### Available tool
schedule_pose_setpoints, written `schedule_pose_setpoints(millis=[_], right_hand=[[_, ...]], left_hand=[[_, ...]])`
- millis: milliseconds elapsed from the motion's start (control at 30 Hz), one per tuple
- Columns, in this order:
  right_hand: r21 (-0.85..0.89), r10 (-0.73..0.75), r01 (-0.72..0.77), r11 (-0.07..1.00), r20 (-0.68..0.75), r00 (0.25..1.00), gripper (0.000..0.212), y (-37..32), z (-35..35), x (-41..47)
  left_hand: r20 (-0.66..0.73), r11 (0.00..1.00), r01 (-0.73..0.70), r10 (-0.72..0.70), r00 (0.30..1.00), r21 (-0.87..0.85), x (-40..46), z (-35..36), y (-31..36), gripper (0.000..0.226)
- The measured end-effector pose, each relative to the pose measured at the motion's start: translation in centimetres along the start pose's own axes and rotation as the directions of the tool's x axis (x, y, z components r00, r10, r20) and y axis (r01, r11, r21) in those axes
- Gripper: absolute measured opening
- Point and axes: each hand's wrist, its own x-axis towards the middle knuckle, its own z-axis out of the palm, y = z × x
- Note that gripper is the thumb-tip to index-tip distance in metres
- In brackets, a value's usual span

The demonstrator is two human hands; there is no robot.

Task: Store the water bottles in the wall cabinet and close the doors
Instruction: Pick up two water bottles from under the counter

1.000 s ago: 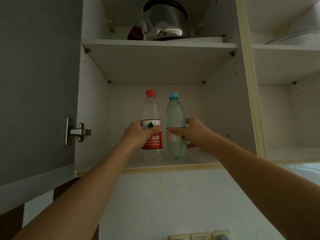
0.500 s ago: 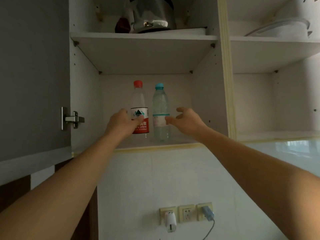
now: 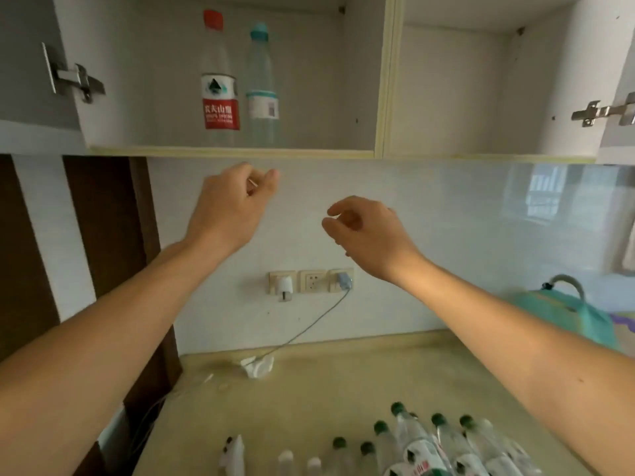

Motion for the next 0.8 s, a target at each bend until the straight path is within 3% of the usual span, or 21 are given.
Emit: schedule_pose_setpoints(millis=[200, 367, 533, 800], right_hand=[[0.027, 0.185, -0.185, 0.982, 0.007, 0.983, 0.054, 3.8, 1.6, -11.7], [0.091, 0.416, -0.414, 0.906, 0.004, 0.909, 0.051, 6.7, 2.8, -22.2], [0.167, 0.632, -0.623, 0.764, -0.005, 0.775, 0.056, 10.1, 4.2, -33.1], [0.142, 0.912, -0.908, 0.395, 0.06, 0.406, 0.044, 20.0, 5.2, -50.0]], left_hand=[[0.123, 0.988, 0.138, -0.128, 0.984, -0.071, -9.5, 4.1, 0.1, 0.063], [0.358, 0.944, 0.287, -0.215, 0.909, -0.161, -19.3, 8.4, 0.0, 0.062], [0.626, 0.88, 0.409, -0.18, 0.759, -0.242, -30.7, 12.7, 0.5, 0.054], [0.859, 0.801, 0.59, -0.226, 0.459, -0.105, -47.7, 19.2, -0.1, 0.049]])
